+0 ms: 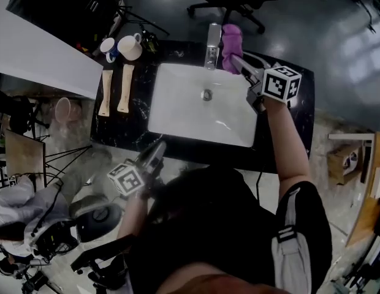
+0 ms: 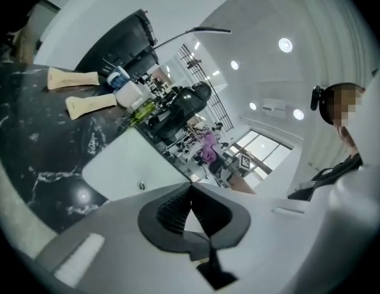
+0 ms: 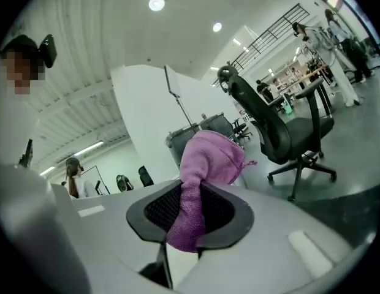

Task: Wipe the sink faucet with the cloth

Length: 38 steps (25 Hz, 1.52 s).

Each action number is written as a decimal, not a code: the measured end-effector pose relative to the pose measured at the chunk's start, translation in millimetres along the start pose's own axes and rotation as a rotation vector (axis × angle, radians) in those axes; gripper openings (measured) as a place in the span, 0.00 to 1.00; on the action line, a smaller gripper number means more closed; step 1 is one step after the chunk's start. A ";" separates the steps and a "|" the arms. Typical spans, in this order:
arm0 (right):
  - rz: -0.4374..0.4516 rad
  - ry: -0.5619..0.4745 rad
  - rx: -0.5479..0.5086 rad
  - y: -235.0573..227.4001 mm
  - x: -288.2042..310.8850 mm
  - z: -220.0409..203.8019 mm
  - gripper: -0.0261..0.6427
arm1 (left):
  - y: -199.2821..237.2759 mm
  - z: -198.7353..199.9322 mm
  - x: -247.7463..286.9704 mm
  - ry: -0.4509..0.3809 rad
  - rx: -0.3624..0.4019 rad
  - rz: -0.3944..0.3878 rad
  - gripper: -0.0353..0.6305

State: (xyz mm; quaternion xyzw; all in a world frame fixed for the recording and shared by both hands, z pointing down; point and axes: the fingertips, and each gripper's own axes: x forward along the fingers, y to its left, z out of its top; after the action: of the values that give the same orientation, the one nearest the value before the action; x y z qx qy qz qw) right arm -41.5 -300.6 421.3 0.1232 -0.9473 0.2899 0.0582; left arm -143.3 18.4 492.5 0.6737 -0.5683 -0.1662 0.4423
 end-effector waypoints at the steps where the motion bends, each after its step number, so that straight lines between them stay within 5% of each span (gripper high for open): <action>1: 0.004 -0.017 -0.019 26.6 -8.0 -8.9 0.18 | -6.2 6.8 5.5 0.010 0.020 -0.030 0.05; 6: -0.107 0.012 -0.129 119.3 -25.4 -80.6 0.18 | -54.4 38.3 40.3 0.050 0.145 -0.205 0.07; 9: -0.186 0.102 -0.247 158.1 -24.9 -128.3 0.18 | -79.6 38.1 55.2 0.079 0.191 -0.267 0.15; 13: -0.302 0.169 -0.449 190.9 -22.0 -158.9 0.18 | -94.2 23.3 63.8 0.117 0.201 -0.280 0.33; 20: -0.396 0.226 -0.651 216.9 -21.9 -185.0 0.19 | -83.2 8.4 60.7 0.171 0.174 -0.251 0.32; 26: -0.378 0.229 -0.552 231.8 -22.6 -200.1 0.24 | -73.2 4.1 47.9 0.185 0.122 -0.266 0.22; 32: -0.360 0.128 -0.477 253.2 -41.5 -198.1 0.25 | -40.6 25.7 34.9 0.100 0.074 -0.201 0.18; 33: -0.356 0.082 -0.439 254.4 -51.3 -193.4 0.23 | -38.0 31.7 34.7 0.084 0.074 -0.194 0.18; 35: -0.312 -0.016 -0.305 253.8 -74.2 -185.2 0.05 | -39.2 41.9 35.4 0.057 0.090 -0.187 0.18; 38: -0.206 -0.114 -0.084 243.9 -106.3 -179.4 0.06 | -50.5 58.8 39.1 0.005 0.141 -0.176 0.18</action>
State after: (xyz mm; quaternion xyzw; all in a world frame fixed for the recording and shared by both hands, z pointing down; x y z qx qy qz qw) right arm 2.7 17.3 419.6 0.2339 -0.9426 0.2350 0.0387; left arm -143.1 -43.1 431.2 0.7507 -0.5162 -0.1625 0.3790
